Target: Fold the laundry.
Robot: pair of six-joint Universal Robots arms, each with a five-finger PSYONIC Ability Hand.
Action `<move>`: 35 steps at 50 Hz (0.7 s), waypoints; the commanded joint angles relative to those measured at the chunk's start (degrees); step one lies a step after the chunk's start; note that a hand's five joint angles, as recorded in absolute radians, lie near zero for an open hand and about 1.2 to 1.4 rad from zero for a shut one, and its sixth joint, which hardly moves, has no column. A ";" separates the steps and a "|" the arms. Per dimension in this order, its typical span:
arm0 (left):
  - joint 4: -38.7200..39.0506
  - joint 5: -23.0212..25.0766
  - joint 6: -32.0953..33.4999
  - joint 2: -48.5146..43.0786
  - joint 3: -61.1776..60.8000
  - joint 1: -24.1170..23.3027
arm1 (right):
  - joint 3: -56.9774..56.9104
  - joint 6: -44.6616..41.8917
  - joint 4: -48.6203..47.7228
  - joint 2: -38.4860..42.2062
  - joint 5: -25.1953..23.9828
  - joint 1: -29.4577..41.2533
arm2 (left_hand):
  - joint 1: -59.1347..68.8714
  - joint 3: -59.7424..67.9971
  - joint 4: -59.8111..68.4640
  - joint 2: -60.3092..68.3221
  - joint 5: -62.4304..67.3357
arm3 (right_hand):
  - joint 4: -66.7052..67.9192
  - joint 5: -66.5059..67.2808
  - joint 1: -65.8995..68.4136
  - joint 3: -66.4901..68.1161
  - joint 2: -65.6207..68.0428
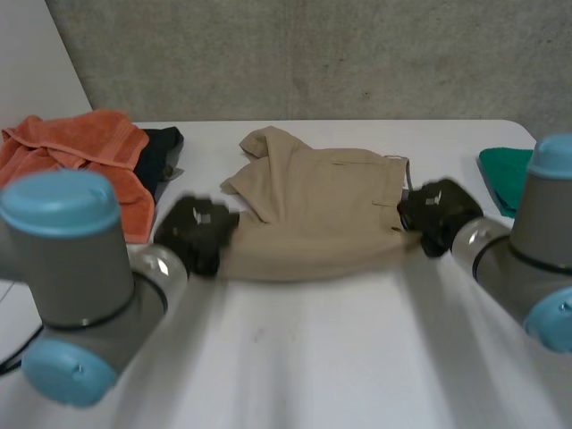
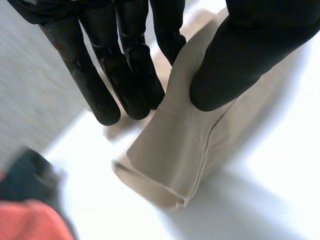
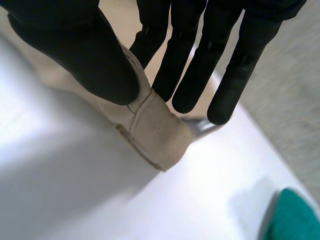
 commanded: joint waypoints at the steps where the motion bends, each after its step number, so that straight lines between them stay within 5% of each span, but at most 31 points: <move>1: -1.64 -0.18 0.03 2.19 -6.71 -2.98 | 6.14 -3.76 0.46 -0.71 -0.03 -0.52 | 15.06 11.61 11.22 11.39 12.18 | 11.22 11.02 16.04 11.75 12.63; 15: -33.02 0.52 1.87 22.07 -15.07 -11.16 | 19.24 -22.13 26.04 -19.88 -0.20 -4.83 | 15.06 11.61 11.22 11.39 12.18 | 11.22 11.02 16.04 11.75 12.63; 23: -24.42 0.09 2.58 17.94 -13.58 -11.88 | 21.09 -19.23 17.61 -20.14 -2.84 -5.62 | 15.06 11.61 11.22 11.39 12.18 | 11.22 11.02 16.04 11.75 12.63; 24: -22.84 -0.09 2.58 17.33 -13.23 -10.92 | 21.44 -18.01 16.74 -20.06 -3.10 -5.53 | -9.07 -12.52 -12.91 -12.73 -11.94 | 11.22 11.02 16.04 11.75 12.63; 28: -19.41 0.35 2.58 16.88 -12.09 -7.58 | 21.53 -15.37 15.24 -18.48 -3.81 -5.09 | -46.91 -50.36 -50.75 -50.58 -49.79 | 11.22 11.02 16.04 11.75 12.63; 35: -9.24 4.11 2.14 15.31 -10.24 2.34 | 21.79 -14.48 12.78 -17.42 -4.16 -5.00 | -41.97 -45.42 -45.81 -45.63 -44.84 | 11.22 11.02 16.04 11.75 12.63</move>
